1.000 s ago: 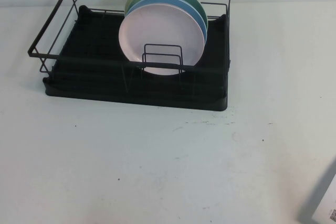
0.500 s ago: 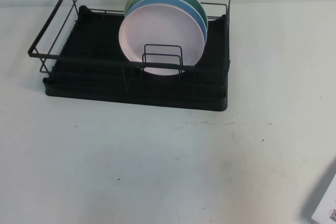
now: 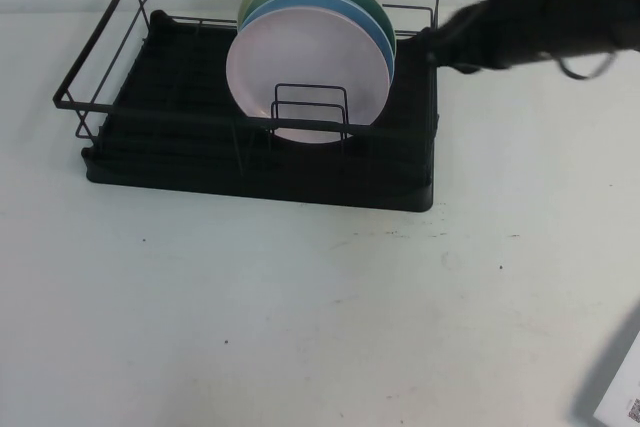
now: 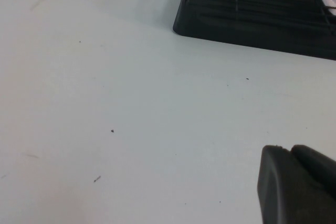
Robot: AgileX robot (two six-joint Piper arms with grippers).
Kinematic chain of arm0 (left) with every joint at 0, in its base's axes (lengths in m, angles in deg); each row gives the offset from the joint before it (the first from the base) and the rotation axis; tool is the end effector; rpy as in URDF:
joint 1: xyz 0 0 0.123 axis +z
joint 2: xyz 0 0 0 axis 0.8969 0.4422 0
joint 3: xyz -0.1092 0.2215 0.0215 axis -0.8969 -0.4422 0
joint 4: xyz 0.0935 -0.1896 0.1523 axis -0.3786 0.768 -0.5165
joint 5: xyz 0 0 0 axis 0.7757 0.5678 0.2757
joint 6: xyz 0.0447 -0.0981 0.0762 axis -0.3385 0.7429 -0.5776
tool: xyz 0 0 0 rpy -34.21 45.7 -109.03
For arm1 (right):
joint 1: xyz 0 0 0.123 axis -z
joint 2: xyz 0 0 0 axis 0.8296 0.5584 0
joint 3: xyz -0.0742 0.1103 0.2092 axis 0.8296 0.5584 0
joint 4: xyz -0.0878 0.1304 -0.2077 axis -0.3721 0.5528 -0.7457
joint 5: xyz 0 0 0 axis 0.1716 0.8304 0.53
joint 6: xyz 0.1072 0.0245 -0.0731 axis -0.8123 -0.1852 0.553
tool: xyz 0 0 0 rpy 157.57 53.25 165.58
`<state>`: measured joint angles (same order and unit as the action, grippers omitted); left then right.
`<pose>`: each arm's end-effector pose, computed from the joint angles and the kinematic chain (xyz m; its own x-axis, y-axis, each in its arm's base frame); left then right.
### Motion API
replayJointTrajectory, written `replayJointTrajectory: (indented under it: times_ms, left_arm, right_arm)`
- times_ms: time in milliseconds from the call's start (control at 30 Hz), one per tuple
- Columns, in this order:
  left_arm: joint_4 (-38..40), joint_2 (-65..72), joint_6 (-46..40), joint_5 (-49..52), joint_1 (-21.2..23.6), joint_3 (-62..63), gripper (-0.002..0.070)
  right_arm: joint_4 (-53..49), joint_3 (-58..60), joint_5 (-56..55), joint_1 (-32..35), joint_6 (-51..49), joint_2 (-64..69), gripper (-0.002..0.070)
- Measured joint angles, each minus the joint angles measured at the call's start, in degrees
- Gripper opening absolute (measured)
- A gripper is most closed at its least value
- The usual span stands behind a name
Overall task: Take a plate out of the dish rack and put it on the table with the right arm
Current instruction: Grasp the plate from the shelf
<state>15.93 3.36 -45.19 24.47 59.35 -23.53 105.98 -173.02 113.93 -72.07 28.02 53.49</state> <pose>0.1389 -0.0084 0.1631 -0.2723 0.0101 -0.9622 0.0575 0.9983 -0.0058 0.4070 0.1819 0.2517 -0.5152 -0.2176 -0.8290 -0.6528 0.7264 0.2150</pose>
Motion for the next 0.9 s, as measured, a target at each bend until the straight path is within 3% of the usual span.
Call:
replayJointTrajectory:
  times_ms: [233, 367, 533, 767, 900]
  left_arm:
    - [0.0, 0.0, 0.0, 0.0, 0.0, 0.0, -0.0004]
    - [0.0, 0.0, 0.0, 0.0, 0.0, 0.0, -0.0004]
    - [0.0, 0.0, 0.0, 0.0, 0.0, 0.0, -0.0004]
    - [0.0, 0.0, 0.0, 0.0, 0.0, 0.0, -0.0004]
    - [0.0, 0.0, 0.0, 0.0, 0.0, 0.0, -0.0004]
  right_arm:
    - [-3.3, -23.3, 9.9, -2.0, -2.6, 15.5, -0.0018]
    - [-5.4, -29.8, 12.3, -2.2, -3.3, 18.0, -0.0018]
    - [-10.0, -31.6, 15.1, -4.3, 2.7, 18.2, -0.0003]
    - [-13.9, -31.6, 11.3, -5.8, 10.1, 18.3, 0.0188]
    - [-14.6, -31.6, 7.4, -5.8, 11.8, 18.5, 0.0255]
